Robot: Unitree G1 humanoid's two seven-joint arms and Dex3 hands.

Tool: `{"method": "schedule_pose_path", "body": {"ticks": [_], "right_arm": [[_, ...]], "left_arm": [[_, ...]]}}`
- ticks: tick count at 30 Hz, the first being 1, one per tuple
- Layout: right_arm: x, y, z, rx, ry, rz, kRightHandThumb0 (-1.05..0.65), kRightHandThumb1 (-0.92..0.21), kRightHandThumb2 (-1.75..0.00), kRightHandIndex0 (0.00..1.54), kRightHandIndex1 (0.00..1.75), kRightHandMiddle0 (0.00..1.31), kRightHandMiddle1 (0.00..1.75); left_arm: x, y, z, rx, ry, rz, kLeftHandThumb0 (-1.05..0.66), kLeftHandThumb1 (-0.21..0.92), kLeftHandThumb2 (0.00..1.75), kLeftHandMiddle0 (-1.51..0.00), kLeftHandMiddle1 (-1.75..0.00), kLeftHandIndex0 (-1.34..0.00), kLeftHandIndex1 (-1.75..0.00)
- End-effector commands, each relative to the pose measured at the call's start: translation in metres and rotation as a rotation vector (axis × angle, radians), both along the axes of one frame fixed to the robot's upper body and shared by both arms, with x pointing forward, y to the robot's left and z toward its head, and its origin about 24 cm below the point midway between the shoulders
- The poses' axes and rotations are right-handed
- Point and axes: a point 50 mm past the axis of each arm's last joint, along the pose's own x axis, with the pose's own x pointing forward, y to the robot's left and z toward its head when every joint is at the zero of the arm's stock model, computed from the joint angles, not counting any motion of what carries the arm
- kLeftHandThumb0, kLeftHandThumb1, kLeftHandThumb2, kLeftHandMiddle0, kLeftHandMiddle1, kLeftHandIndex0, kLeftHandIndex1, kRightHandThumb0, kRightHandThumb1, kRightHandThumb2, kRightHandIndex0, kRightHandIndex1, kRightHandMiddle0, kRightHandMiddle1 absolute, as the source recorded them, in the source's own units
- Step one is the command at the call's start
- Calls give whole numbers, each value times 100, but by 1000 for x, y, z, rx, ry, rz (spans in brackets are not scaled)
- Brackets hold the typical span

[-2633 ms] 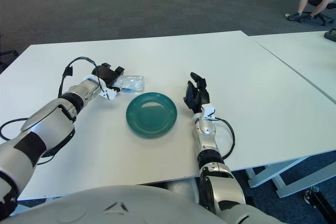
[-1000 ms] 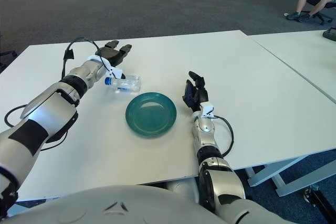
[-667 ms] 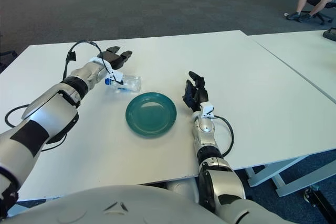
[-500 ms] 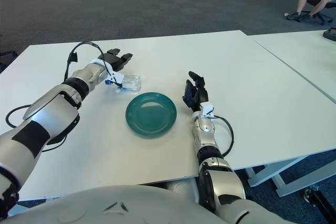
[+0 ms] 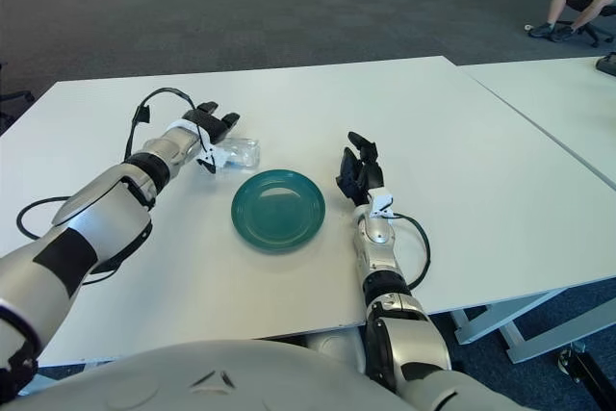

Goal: Put the bottle into the plate.

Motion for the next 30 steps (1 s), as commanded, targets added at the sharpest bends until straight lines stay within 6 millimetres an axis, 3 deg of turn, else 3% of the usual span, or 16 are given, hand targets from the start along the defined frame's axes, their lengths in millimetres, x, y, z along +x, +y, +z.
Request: {"method": "schedule_pose_path", "body": {"ticks": [1, 7, 23, 30], "right_arm": [[-17, -1, -19, 15, 93, -7, -67, -92, -79, 35, 0, 0, 73], [-24, -6, -20, 24, 83, -12, -67, -92, -79, 36, 1, 0, 73], [-40, -13, -23, 21, 94, -38, -67, -92, -79, 36, 1, 0, 73], [-42, -17, -28, 21, 128, -49, -66, -92, -80, 36, 0, 0, 72]], "left_arm": [[-5, -2, -7, 23, 11, -2, -105, 82, 2, 0, 0, 0, 0], [-14, -4, -21, 12, 24, 8, -102, 84, 3, 0, 0, 0, 0], [-18, -11, -26, -115, 11, 60, -94, 85, 3, 0, 0, 0, 0], [-22, -23, -28, -221, 10, 75, -93, 84, 2, -2, -1, -2, -1]]}}
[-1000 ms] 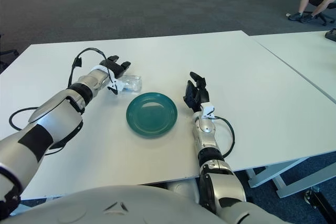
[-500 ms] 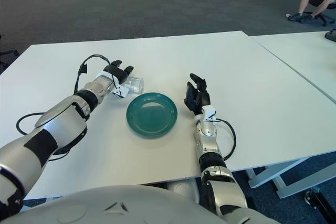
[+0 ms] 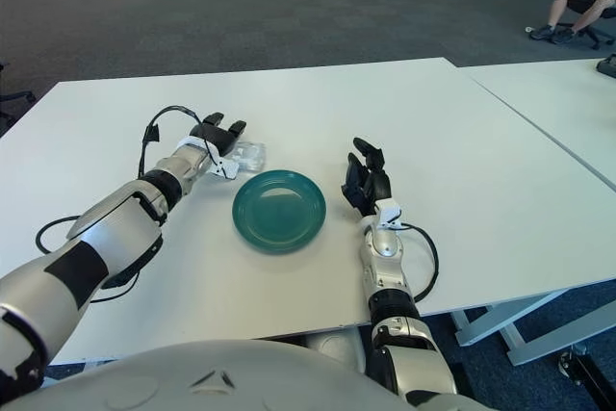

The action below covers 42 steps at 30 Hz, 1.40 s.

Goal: Put the bottle into the plate.

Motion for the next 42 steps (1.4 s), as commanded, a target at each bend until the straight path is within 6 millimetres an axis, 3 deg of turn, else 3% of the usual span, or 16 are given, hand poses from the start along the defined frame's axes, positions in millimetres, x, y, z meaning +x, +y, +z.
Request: {"method": "schedule_pose_path", "body": {"ticks": [1, 10, 29, 42], "right_arm": [[-22, -6, -25, 22, 121, -38, -66, -92, -80, 35, 0, 0, 71], [-24, -6, -27, 16, 135, -31, -65, -92, -81, 34, 0, 0, 69], [-27, -9, -28, 3, 139, -48, -65, -92, -81, 34, 0, 0, 69], [-28, -10, -29, 6, 148, -46, -65, -92, -81, 34, 0, 0, 69]], "left_arm": [[-10, -6, -12, -48, 38, -3, -94, 84, 2, -2, -1, -2, -1], [-8, -13, -7, -129, 30, -1, -102, 87, 2, -7, 0, -1, -13], [-11, -22, -7, -223, 54, 11, -101, 89, 1, -12, -1, 0, -32], [-11, -25, -7, -152, 52, -54, -102, 89, 1, -15, -1, 0, -43]]}}
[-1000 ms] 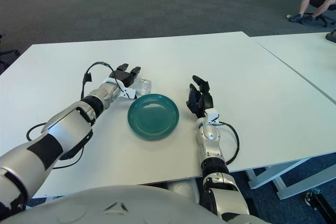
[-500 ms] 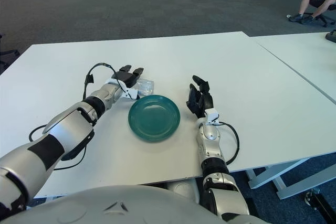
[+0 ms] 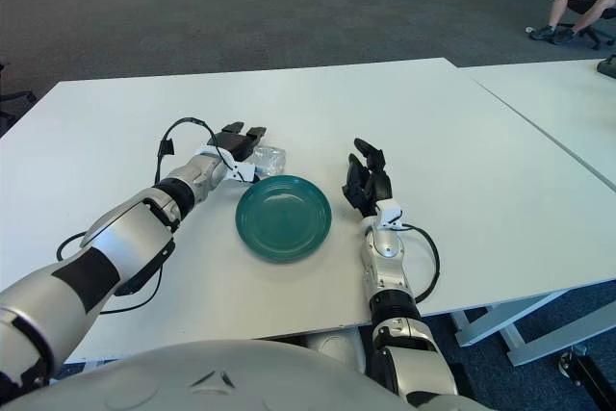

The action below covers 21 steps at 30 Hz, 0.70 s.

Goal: Put the bottle into the plate.

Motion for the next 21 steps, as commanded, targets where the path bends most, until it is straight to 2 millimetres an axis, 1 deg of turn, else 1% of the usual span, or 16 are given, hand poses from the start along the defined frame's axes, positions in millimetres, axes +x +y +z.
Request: {"method": "schedule_pose_path", "body": {"ticks": [1, 3, 8, 9, 10, 11, 12, 13, 14, 15, 16, 17, 18, 19, 20, 21], "right_arm": [[-27, -9, -29, 9, 145, -36, -66, -92, -81, 34, 0, 0, 69], [-27, -9, -29, 8, 146, -38, -66, -92, -82, 34, 0, 0, 69], [-28, -10, -29, 8, 146, -42, -66, -92, -82, 34, 0, 0, 69], [-28, -10, -29, 9, 146, -42, -66, -92, -82, 34, 0, 0, 68], [-28, -10, -29, 10, 147, -42, -66, -92, -82, 34, 0, 0, 68], [-28, -10, -29, 11, 147, -43, -65, -92, -82, 34, 0, 0, 68], [-28, -10, -29, 12, 148, -43, -65, -92, -82, 34, 0, 0, 68], [-28, -10, -29, 12, 147, -44, -65, -92, -82, 33, 0, 0, 68], [-29, -10, -29, 14, 146, -44, -65, -92, -82, 33, 0, 0, 68], [-29, -10, -29, 15, 145, -45, -65, -92, -82, 33, 0, 0, 68], [-29, -10, -29, 18, 144, -45, -64, -92, -82, 33, 0, 0, 68], [-29, -10, -29, 19, 144, -46, -64, -92, -82, 33, 0, 0, 68], [-30, -10, -29, 20, 143, -46, -64, -92, -82, 33, 0, 0, 68], [-30, -10, -29, 22, 144, -47, -64, -92, -82, 33, 0, 0, 68], [-30, -10, -29, 22, 144, -47, -64, -92, -82, 33, 0, 0, 68], [-30, -10, -29, 24, 147, -49, -64, -92, -82, 33, 0, 0, 68]], "left_arm": [[-1, 2, -3, 46, 14, -29, -102, 90, 1, -15, -1, 0, -43], [-2, 1, -3, 45, 13, -30, -101, 90, 1, -17, -2, 0, -44], [-2, 0, -4, 56, 14, -40, -98, 88, 0, -22, -3, 0, -55], [-4, 0, -5, 59, 19, -41, -95, 86, 1, -30, -6, 0, -70], [-5, 0, -7, 62, 22, -42, -91, 83, 1, -34, -8, 0, -84], [-6, -1, -8, 55, 25, -39, -85, 80, 2, -40, -12, 0, -105], [-6, -2, -8, 49, 27, -37, -80, 78, 2, -42, -18, -3, -116], [-6, -2, -8, 45, 28, -36, -72, 75, 2, -42, -35, -6, -134], [-5, -2, -7, 21, 26, -24, -68, 72, 3, -39, -49, -8, -145], [-5, -3, -6, 5, 24, -15, -62, 71, 4, -39, -59, -11, -151], [-5, -3, -5, -28, 18, 3, -55, 60, 23, -38, -76, -16, -159], [-5, -3, -5, -50, 14, 15, -42, 46, 53, -40, -100, -27, -165], [-5, -3, -5, -62, 12, 21, -34, 36, 73, -40, -116, -34, -168], [-5, -4, -5, -86, 0, 30, -31, 33, 81, -41, -122, -37, -170], [-6, -5, -5, -100, -8, 34, -4, 36, 90, -49, -134, -46, -171], [-7, -7, -4, -120, -26, 34, 13, 37, 96, -55, -142, -51, -173]]}}
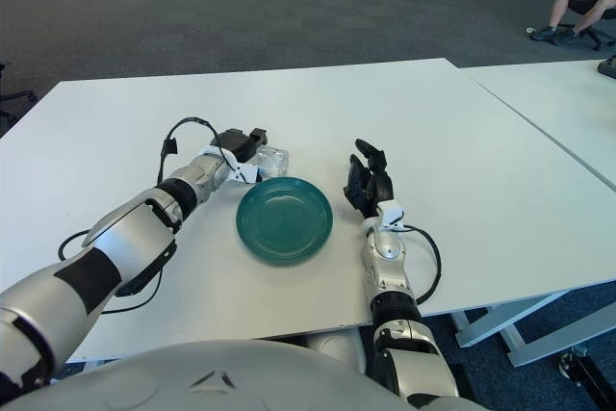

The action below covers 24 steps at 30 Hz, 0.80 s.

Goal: Put the bottle into the plate.

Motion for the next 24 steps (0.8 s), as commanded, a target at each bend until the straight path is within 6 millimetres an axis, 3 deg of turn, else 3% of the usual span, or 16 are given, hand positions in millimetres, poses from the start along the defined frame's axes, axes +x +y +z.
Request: {"method": "schedule_pose_path", "body": {"ticks": [1, 3, 6, 12, 24], "right_arm": [[-28, -7, -30, 26, 150, -43, -64, -92, -82, 33, 0, 0, 68], [-28, -7, -30, 26, 154, -46, -64, -92, -82, 33, 0, 0, 69], [-28, -7, -31, 21, 156, -46, -64, -92, -81, 34, 0, 0, 69], [-28, -7, -32, 17, 161, -44, -65, -92, -81, 34, 1, 0, 70], [-27, -5, -32, 23, 160, -44, -65, -92, -81, 35, 1, 0, 69]], "left_arm": [[-6, -2, -5, -52, -22, 19, 19, 37, 100, -57, -146, -55, -173], [-7, -5, -5, -67, -45, 14, 35, 34, 115, -60, -160, -65, -174], [-7, -5, -5, -66, -66, 9, 43, 32, 126, -61, -169, -73, -174], [-8, -4, -5, -22, -98, -22, 47, 29, 134, -62, -174, -82, -175], [-8, -2, -7, 42, -127, -52, 49, 25, 139, -66, -175, -86, -175]]}}
